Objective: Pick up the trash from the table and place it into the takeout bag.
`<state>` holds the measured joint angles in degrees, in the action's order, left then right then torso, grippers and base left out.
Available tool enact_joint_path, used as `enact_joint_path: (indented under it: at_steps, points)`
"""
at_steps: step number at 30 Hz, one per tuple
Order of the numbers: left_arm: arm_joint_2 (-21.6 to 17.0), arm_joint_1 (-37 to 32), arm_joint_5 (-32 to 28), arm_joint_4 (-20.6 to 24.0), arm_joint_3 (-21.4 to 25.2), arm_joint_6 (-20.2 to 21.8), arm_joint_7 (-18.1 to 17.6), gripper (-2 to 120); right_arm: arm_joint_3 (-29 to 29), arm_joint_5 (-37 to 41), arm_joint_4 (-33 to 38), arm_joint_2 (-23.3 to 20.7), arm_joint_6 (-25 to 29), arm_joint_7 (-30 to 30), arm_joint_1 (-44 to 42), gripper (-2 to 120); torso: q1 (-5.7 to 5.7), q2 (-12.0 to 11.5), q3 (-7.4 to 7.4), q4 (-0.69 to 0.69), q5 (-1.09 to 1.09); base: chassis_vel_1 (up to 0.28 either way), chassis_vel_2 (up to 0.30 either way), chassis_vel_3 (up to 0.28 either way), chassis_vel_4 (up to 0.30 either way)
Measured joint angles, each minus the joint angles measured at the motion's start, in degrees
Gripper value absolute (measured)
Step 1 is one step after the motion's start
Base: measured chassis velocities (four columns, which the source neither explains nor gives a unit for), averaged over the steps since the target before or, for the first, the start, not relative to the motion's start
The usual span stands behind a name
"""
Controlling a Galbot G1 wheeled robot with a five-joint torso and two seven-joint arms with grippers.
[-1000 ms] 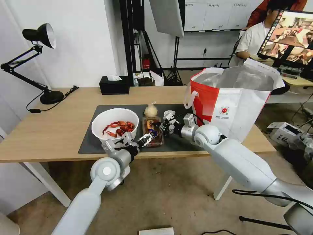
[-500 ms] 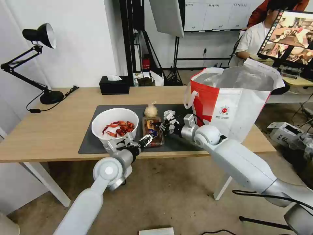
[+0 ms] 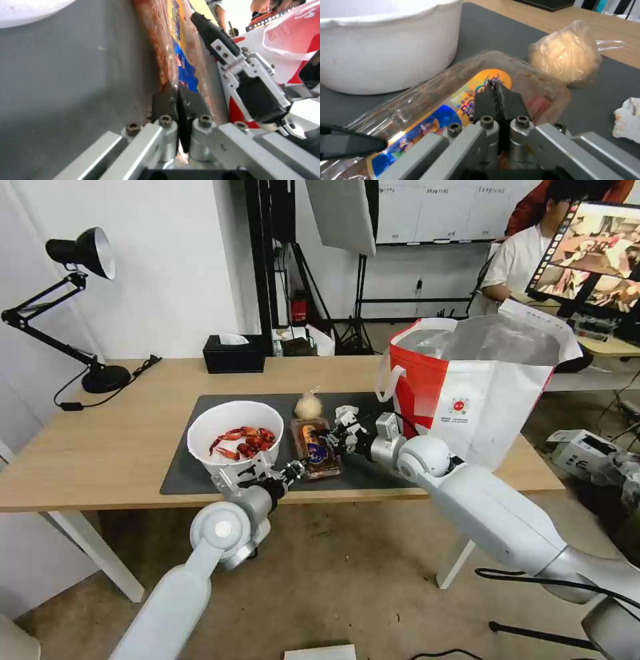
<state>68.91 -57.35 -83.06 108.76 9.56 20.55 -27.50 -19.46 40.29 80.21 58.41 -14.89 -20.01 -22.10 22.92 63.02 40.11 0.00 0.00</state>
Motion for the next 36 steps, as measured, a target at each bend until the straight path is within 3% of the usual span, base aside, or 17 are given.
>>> enact_joint_path:
  at_steps: [10,16,22,24,28,30,32,34,36]
  points:
    - [-0.4,-0.5,0.0,0.9,-0.4,-0.6,0.6,0,2.4,5.6,2.9,-1.1,2.9,3.6,-1.5,0,0.0,0.0,0.0,0.0,0.0,0.0,0.0,0.0,0.0]
    - [-0.6,-0.9,-0.1,4.2,0.4,-1.6,2.2,0,6.1,12.2,9.6,-3.0,11.5,9.4,-5.1,0,0.0,0.0,0.0,0.0,0.0,0.0,0.0,0.0,0.0]
    - [-1.4,-1.3,-0.1,6.7,1.0,-2.3,3.5,0,8.8,13.0,14.6,-4.6,15.9,12.1,-8.9,0,0.0,0.0,0.0,0.0,0.01,0.0,0.0,0.0,0.0]
    - [-2.4,-1.7,0.0,8.7,1.7,-3.3,4.9,0,13.6,13.0,21.9,-8.0,18.6,15.0,-16.1,0,0.0,0.0,-0.01,0.0,0.01,0.0,0.0,0.0,0.0]
    - [-2.8,-2.0,0.4,9.6,2.3,-4.2,6.2,0,17.8,12.8,27.0,-10.4,19.2,16.1,-22.5,0,0.0,0.0,-0.01,0.0,0.01,0.0,0.0,0.0,0.0]
    - [-3.2,-1.9,1.0,10.3,2.9,-5.2,7.5,0,23.3,11.6,32.2,-12.8,19.8,16.9,-30.2,0,-0.01,0.0,-0.01,-0.02,0.01,0.0,0.0,0.0,0.0]
    - [-3.2,-1.6,1.2,10.4,3.1,-5.5,7.8,0,24.5,11.2,33.2,-13.3,19.8,17.0,-31.9,0,-0.01,0.0,-0.01,-0.01,0.01,0.0,0.0,0.0,0.0]
    - [-3.2,0.3,1.7,10.6,3.4,-6.7,8.9,0,30.7,8.7,38.0,-15.1,19.9,17.5,-40.7,0,-0.01,0.0,-0.01,0.0,-0.02,0.0,0.0,0.0,0.0]
    - [-3.2,0.8,1.7,10.6,3.4,-6.8,9.1,0,31.8,8.1,38.8,-15.2,19.7,17.6,-42.9,0,-0.01,0.0,-0.01,-0.01,-0.01,0.0,0.0,0.0,0.0]
